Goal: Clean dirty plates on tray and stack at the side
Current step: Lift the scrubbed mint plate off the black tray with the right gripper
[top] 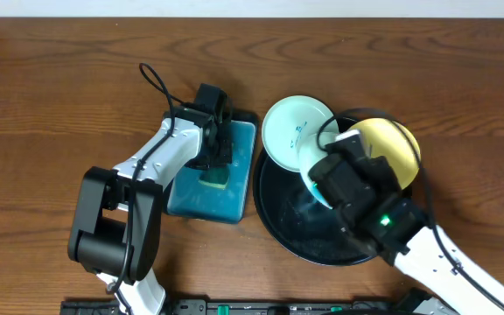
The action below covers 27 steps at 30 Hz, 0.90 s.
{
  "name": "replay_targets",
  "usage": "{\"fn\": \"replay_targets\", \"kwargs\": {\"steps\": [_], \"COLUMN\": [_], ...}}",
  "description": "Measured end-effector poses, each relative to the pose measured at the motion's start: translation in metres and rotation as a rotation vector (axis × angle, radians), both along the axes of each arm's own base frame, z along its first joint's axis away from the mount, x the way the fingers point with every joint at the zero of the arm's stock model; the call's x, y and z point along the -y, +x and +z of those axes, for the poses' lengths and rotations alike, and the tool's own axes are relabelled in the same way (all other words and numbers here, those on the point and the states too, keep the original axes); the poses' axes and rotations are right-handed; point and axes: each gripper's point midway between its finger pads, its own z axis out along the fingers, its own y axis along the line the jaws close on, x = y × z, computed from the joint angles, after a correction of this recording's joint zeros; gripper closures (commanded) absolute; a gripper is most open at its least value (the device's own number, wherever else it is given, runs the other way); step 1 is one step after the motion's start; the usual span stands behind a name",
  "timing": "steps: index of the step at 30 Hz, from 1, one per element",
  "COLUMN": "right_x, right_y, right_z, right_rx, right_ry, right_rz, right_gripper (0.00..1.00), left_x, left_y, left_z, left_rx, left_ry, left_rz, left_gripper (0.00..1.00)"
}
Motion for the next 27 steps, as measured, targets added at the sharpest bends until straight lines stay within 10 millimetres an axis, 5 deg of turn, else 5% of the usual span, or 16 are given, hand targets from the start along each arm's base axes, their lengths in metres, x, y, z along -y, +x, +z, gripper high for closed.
{"fn": "replay_targets", "kwargs": {"steps": [14,27], "right_x": [-0.040,-0.037], "right_y": [-0.009,-0.012], "right_z": [0.049,0.070], "right_rx": [0.240,0.339], "right_ry": [-0.209,-0.277], "right_rz": [0.133,0.091], "right_gripper": [0.99,0.99], "left_x": [0.000,0.000], "left_y": [0.000,0.000], "left_z": [0.000,0.000], "left_rx": [0.000,-0.001], "left_ry": [0.000,0.000], "left_rz": [0.000,0.000], "left_gripper": [0.75,0.75]}}
